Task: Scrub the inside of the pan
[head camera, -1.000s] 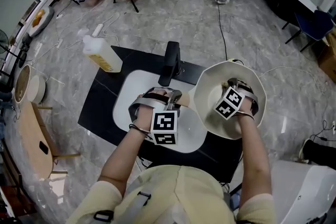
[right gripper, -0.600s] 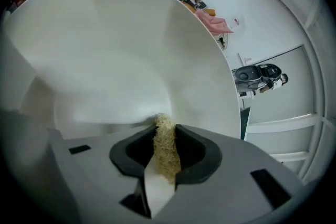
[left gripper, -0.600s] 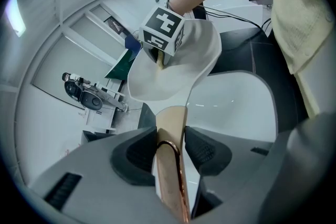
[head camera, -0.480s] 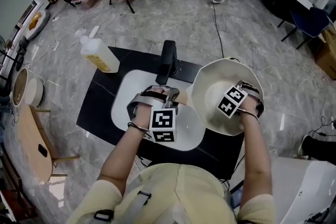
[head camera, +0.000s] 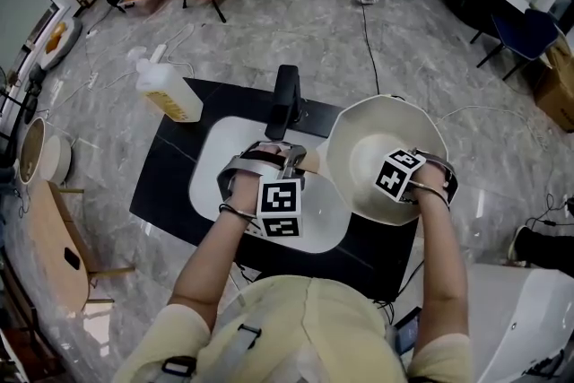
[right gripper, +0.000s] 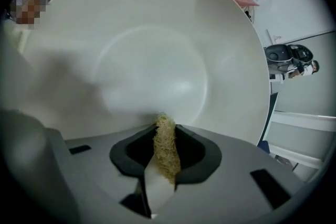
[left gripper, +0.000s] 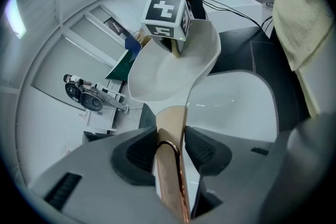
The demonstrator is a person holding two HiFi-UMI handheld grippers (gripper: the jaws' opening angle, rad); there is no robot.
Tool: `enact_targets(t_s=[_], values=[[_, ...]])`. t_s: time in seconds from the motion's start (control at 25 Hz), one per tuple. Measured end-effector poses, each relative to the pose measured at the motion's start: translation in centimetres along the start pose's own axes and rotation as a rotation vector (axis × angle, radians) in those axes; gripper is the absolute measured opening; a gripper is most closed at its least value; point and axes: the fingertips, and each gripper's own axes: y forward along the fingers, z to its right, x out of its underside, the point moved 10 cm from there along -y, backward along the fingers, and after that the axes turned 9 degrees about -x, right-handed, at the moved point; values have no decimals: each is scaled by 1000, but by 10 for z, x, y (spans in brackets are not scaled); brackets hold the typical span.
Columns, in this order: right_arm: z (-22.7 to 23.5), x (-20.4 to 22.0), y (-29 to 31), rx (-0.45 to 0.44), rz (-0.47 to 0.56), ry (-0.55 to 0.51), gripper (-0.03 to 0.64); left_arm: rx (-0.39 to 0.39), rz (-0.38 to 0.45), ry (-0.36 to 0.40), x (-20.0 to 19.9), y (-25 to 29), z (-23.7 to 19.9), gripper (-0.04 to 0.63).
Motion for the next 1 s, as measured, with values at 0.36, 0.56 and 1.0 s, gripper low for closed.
enact_targets(t_s=[0.36, 0.56, 1.0], values=[[-30, 1, -9, -242, -18, -31, 110, -3, 4, -2, 0, 0, 0, 166], [-49, -11, -18, -375, 54, -48, 110, 2, 5, -5, 1, 0, 0, 166], [-64, -40, -32, -454, 197, -66, 110, -5, 3, -3, 0, 0, 0, 166]])
